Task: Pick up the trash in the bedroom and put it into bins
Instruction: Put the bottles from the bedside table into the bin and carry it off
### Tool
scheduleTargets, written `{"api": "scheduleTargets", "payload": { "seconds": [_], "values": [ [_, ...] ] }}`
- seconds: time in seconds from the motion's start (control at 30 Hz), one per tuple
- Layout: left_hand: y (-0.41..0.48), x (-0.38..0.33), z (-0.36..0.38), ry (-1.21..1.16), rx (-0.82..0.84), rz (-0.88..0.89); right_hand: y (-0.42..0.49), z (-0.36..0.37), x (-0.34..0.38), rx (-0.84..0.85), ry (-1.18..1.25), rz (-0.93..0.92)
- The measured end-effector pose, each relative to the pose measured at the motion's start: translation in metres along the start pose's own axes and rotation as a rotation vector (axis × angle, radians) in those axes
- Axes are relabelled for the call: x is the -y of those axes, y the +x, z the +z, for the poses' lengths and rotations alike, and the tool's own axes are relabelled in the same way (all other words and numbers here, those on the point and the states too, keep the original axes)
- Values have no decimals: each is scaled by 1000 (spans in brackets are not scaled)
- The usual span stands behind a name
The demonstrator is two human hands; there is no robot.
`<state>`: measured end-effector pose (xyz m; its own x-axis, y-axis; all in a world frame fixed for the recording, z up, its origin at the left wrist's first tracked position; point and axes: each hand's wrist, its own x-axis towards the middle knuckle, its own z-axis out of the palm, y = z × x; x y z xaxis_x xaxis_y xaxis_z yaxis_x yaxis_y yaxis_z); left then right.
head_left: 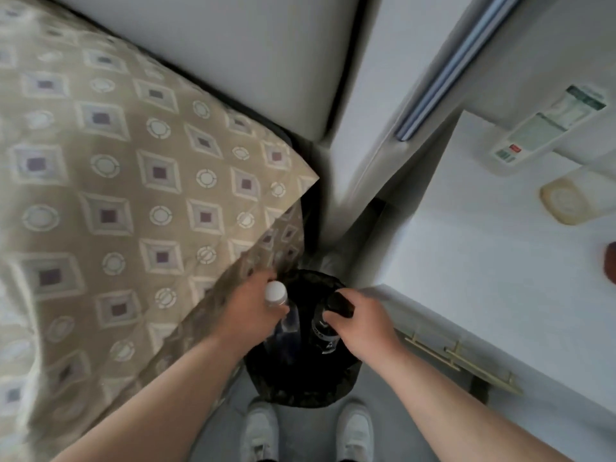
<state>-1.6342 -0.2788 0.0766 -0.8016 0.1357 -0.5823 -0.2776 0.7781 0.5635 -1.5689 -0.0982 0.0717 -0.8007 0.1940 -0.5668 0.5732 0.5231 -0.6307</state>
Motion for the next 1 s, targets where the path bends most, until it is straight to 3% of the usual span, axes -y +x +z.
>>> {"api": "scheduleTargets", "payload": {
  "seconds": [0.27, 0.6, 1.0],
  "values": [
    [30, 52, 56, -47, 31, -57, 44, 46, -41, 86, -55, 115],
    [62, 66, 89, 368, 87, -20, 91, 77, -66, 150, -226, 228],
    [61, 63, 94, 126, 197, -75, 95, 77, -63, 164, -71, 281]
  ]
}}
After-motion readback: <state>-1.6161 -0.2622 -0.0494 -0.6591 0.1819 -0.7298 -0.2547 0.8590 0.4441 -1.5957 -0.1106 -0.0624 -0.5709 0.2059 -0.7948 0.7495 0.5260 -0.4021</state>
